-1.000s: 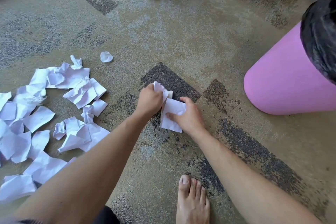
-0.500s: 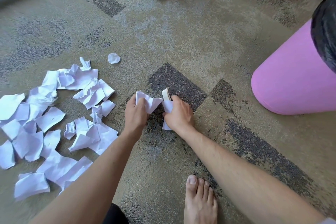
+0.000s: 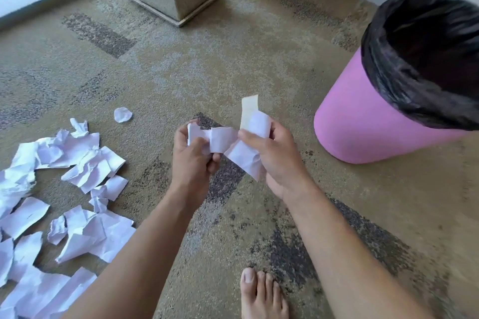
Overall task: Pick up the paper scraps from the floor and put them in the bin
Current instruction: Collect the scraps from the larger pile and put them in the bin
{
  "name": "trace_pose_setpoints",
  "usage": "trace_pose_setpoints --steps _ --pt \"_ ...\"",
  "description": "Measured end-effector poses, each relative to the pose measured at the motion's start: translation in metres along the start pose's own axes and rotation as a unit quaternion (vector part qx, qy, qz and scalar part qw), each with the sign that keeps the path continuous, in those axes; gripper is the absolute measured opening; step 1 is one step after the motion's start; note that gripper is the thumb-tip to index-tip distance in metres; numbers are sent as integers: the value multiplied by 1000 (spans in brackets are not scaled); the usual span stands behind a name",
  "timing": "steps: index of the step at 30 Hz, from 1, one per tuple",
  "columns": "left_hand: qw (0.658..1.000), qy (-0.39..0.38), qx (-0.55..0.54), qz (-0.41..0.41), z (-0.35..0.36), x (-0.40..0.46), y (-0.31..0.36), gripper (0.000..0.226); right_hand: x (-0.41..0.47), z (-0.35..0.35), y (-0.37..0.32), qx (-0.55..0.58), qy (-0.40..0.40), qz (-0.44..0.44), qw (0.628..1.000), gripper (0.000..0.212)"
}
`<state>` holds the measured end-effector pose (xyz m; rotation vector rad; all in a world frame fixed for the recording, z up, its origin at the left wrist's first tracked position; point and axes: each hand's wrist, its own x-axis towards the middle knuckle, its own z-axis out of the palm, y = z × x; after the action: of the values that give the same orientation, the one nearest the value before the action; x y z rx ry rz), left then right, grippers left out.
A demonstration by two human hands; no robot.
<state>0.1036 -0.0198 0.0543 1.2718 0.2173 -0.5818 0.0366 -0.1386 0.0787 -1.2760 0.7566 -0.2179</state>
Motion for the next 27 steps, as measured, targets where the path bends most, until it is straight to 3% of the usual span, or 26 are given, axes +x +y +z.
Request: trace_pose_setpoints --steps 5,11,20,23,27 --pt "987 -147 -65 26 61 -23 48 24 -29 -27 -70 50 14 -76 996 23" --pt "950 -305 -46 50 149 -46 93 18 -54 -75 -148 143 65 -132 979 11" --pt "934 -328 134 46 270 -56 122 11 -30 -170 -201 294 206 -76 930 6" --pt "918 -342 200 24 293 -55 126 10 -19 -183 -199 296 233 -46 925 26" --pt "878 -400 257 -54 303 -61 121 31 -13 -192 -193 288 237 -27 927 36"
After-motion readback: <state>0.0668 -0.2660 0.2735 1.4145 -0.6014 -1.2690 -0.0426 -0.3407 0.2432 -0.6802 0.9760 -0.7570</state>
